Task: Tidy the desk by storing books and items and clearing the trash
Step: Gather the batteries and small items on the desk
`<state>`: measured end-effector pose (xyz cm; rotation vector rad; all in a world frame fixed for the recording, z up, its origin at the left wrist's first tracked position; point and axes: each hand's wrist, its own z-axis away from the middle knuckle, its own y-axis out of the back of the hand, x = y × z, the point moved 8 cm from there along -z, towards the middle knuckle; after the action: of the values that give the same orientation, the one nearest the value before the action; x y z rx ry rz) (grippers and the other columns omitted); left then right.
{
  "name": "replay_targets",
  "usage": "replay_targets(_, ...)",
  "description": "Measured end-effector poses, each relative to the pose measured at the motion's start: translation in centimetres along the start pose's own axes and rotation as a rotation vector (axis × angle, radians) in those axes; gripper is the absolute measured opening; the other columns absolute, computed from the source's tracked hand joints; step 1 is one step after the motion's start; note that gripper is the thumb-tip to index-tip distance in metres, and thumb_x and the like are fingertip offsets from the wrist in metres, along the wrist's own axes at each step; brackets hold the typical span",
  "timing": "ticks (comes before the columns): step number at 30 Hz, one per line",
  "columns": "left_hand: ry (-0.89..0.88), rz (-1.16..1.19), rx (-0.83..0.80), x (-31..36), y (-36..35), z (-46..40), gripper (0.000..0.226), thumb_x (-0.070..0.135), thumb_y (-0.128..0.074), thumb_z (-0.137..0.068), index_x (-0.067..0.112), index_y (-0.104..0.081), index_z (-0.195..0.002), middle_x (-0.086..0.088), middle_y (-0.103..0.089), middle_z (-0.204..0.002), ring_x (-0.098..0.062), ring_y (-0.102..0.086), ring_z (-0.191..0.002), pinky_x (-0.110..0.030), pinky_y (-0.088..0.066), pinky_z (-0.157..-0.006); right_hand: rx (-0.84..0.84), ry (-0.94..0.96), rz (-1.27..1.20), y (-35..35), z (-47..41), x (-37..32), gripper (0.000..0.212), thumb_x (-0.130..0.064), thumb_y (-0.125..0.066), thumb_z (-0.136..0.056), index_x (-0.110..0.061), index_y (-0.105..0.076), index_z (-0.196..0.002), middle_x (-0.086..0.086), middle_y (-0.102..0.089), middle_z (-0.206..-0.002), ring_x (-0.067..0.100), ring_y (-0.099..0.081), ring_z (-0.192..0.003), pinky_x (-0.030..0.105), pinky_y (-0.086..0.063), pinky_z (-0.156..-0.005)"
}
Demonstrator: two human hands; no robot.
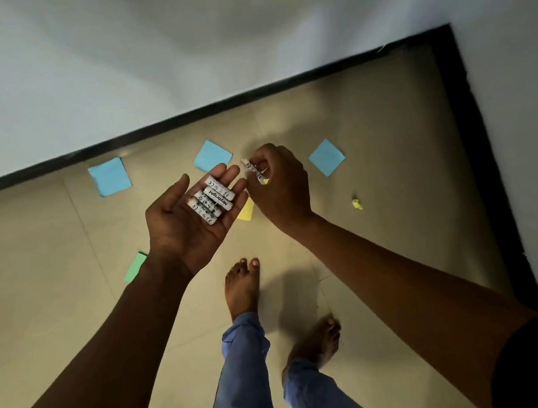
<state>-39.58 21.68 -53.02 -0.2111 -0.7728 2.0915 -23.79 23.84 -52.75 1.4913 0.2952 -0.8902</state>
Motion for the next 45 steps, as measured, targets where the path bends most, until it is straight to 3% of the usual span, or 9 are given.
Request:
replay_targets(5,-0.084,0.004,-0.073,2.7,-5.4,6.8,0.056,0.037,-0.041,-0.102,0.002,-0.052,-0.144,-0.018,-0.056,-0.146,-0.036,-0.052,-0.137,-0.046,-0.041,-0.115,0.095,0.094,-0.065,8.0,1.0,-9.1,0.015,-0.015,-0.072,-0.083,-0.013,-0.067,-0.097,0.000,-0.066,-0.093,0.013,-0.060,-0.078,0.021,-0.048,-0.067)
replay_targets(14,-0.069,-0.041,-0.193,1.4,-18.7,21.4,0.061,0.036,-0.045,-0.100,0.001,-0.045,-0.150,-0.023,-0.059,-0.137,-0.036,-0.060,-0.122,-0.044,-0.046,-0.110,0.118,0.154,-0.064,23.7,6.2,-21.8,0.020,-0.013,-0.072,-0.083,-0.018,-0.072,-0.102,-0.001,-0.066,-0.098,0.019,-0.064,-0.089,0.035,-0.055,-0.079)
replay_targets(21,-0.036,-0.070,-0.347,-1.4,-29.1,32.1,0.061,0.036,-0.042,-0.103,-0.001,-0.038,-0.153,-0.022,-0.057,-0.135,-0.036,-0.065,-0.114,-0.044,-0.058,-0.092,0.192,0.216,-0.025,37.8,10.4,-28.5,0.030,-0.022,-0.065,-0.087,-0.024,-0.069,-0.117,-0.004,-0.066,-0.108,0.016,-0.060,-0.103,0.036,-0.053,-0.089)
replay_targets(28,0.123,-0.164,-0.506,-6.2,-38.7,36.5,0.050,0.036,-0.040,-0.103,0.001,-0.060,-0.133,-0.021,-0.062,-0.126,-0.035,-0.066,-0.107,-0.043,-0.059,-0.090,0.434,0.199,0.018,48.8,13.7,-29.3,0.040,-0.027,-0.063,-0.086,-0.022,-0.068,-0.125,-0.005,-0.062,-0.117,0.015,-0.059,-0.109,0.036,-0.053,-0.093)
replay_targets(32,0.242,-0.283,-0.527,-9.3,-42.4,37.1,0.049,0.035,-0.046,-0.100,0.000,-0.060,-0.131,-0.019,-0.061,-0.126,-0.036,-0.067,-0.103,-0.029,-0.037,-0.107,0.548,0.160,0.110,53.7,15.2,-28.3,0.038,-0.033,-0.066,-0.085,-0.023,-0.068,-0.122,-0.006,-0.061,-0.116,0.017,-0.055,-0.108,0.036,-0.051,-0.091)
replay_targets(36,0.388,-0.325,-0.519,-13.3,-44.8,36.9,0.051,0.036,-0.050,-0.100,0.004,-0.055,-0.140,-0.018,-0.061,-0.126,-0.031,-0.066,-0.100,-0.021,-0.050,-0.087,0.634,0.091,0.167,57.2,17.0,-26.5,0.037,-0.034,-0.066,-0.085,-0.023,-0.066,-0.120,-0.006,-0.059,-0.116,0.018,-0.055,-0.108,0.035,-0.051,-0.091)
replay_targets(41,0.516,-0.462,-0.487,-19.2,-45.8,35.6,0.056,0.031,-0.052,-0.100,-0.005,-0.050,-0.143,-0.026,-0.059,-0.131,-0.033,-0.063,-0.107,-0.025,-0.021,-0.122,0.612,-0.096,0.269,60.5,19.4,-22.2,0.044,-0.038,-0.063,-0.083,-0.022,-0.064,-0.124,0.001,-0.060,-0.123,0.022,-0.056,-0.114,0.034,-0.050,-0.097)
replay_targets(43,0.535,-0.525,-0.497,-21.8,-46.7,35.4,0.053,0.026,-0.054,-0.099,-0.007,-0.051,-0.140,-0.024,-0.058,-0.131,-0.029,-0.061,-0.105,-0.028,-0.042,-0.108,0.539,-0.190,0.218,61.4,20.2,-19.4,0.046,-0.040,-0.059,-0.084,-0.024,-0.061,-0.127,0.001,-0.057,-0.128,0.022,-0.053,-0.119,0.037,-0.048,-0.102)
replay_targets(45,0.552,-0.564,-0.510,-24.4,-47.8,35.4,0.039,0.020,-0.051,-0.100,-0.006,-0.057,-0.128,-0.022,-0.064,-0.111,-0.021,-0.058,-0.089,-0.024,-0.055,-0.072,0.496,-0.252,0.194,62.6,20.8,-16.7,0.049,-0.045,-0.054,-0.083,-0.026,-0.059,-0.129,-0.001,-0.055,-0.127,0.021,-0.052,-0.118,0.040,-0.047,-0.100)
